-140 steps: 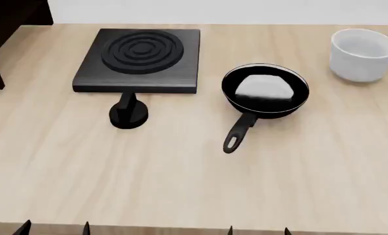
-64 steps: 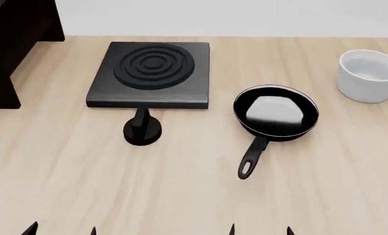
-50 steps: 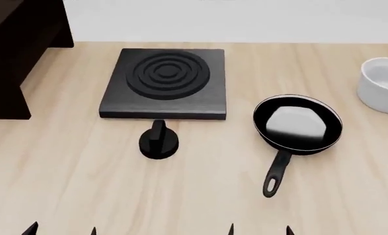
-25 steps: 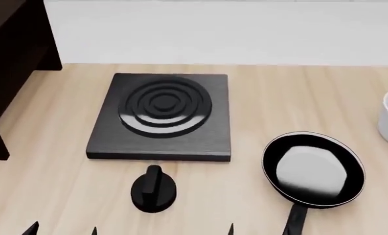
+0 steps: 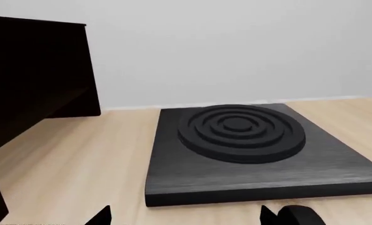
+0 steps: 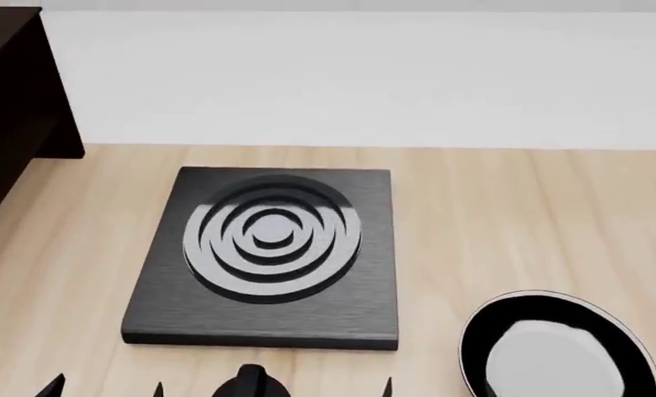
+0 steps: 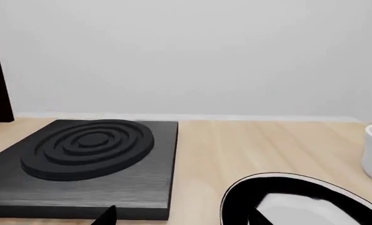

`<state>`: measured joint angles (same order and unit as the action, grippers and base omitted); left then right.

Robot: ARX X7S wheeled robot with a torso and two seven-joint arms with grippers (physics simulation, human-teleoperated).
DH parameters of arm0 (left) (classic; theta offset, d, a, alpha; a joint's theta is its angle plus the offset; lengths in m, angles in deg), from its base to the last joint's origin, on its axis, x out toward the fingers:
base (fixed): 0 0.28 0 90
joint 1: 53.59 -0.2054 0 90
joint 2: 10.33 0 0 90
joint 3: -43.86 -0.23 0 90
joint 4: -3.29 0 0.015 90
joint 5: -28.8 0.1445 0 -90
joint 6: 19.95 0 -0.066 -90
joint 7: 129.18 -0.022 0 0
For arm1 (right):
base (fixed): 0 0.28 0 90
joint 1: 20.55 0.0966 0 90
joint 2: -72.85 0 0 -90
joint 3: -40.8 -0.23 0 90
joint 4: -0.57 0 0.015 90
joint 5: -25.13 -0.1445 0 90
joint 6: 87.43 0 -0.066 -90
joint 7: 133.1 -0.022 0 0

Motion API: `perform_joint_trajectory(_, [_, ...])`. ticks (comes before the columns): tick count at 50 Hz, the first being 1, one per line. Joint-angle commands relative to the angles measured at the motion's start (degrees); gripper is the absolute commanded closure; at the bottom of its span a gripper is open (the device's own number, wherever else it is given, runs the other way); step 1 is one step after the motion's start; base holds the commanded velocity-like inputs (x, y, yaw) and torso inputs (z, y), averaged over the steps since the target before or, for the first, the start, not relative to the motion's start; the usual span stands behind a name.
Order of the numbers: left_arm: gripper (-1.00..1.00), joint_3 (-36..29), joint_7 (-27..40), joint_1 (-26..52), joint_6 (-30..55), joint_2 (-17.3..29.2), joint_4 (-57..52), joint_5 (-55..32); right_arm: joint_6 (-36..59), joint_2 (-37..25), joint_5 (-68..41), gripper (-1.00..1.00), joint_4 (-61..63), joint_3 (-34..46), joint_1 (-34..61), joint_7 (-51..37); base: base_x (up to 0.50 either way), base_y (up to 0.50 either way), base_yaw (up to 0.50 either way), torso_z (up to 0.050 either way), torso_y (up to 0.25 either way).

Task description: Put the frying pan on the cabinet shelf.

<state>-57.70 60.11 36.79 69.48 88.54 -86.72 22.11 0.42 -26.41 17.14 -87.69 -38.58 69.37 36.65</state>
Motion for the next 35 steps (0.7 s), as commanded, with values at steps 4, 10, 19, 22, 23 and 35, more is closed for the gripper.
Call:
perform_joint_trajectory(4, [-1.0, -0.5, 0.5, 0.1, -0.2, 0.3, 0.5, -0.5, -0.7, -0.4, -0.3, -1.0, -0.6, 0.7, 0.2, -0.3, 0.5, 0.16, 0.0, 0.0, 0.0])
perform_joint_trajectory(10, [-1.0, -0.7, 0.7, 0.1, -0.2, 0.5, 0.3, -0.8, -0.7, -0.6, -0.5, -1.0, -0.3, 0.8, 0.1, -0.6, 0.5, 0.16, 0.0, 0.0, 0.0])
perform_joint_trajectory(19, [-1.0, -1.0, 0.7, 0.1, 0.0, 0.6, -0.2, -1.7, -0.5, -0.6, -1.2, -1.0, -0.3, 0.8, 0.1, -1.0, 0.5, 0.16, 0.0, 0.0, 0.0])
perform_joint_trajectory(22, [-1.0, -0.9, 0.8, 0.1, 0.1, 0.6, -0.2, -2.1, -0.3, -0.7, -1.5, -1.0, -0.3, 0.8, 0.1, -1.1, 0.3, 0.07, 0.0, 0.0, 0.0])
perform_joint_trajectory(23, [-1.0, -1.0, 0.8, 0.2, 0.1, 0.7, 0.0, -1.9, -0.2, -0.7, -1.5, -1.0, -0.1, 0.8, 0.1, -1.2, 0.1, 0.0, 0.0, 0.0, 0.0])
perform_joint_trajectory(35, [-1.0, -1.1, 1.1, 0.0, 0.9, 1.0, -1.1, -3.1, -0.4, -1.0, -2.0, -1.0, 0.4, 1.2, 0.0, -1.5, 0.0, 0.0, 0.0, 0.0, 0.0])
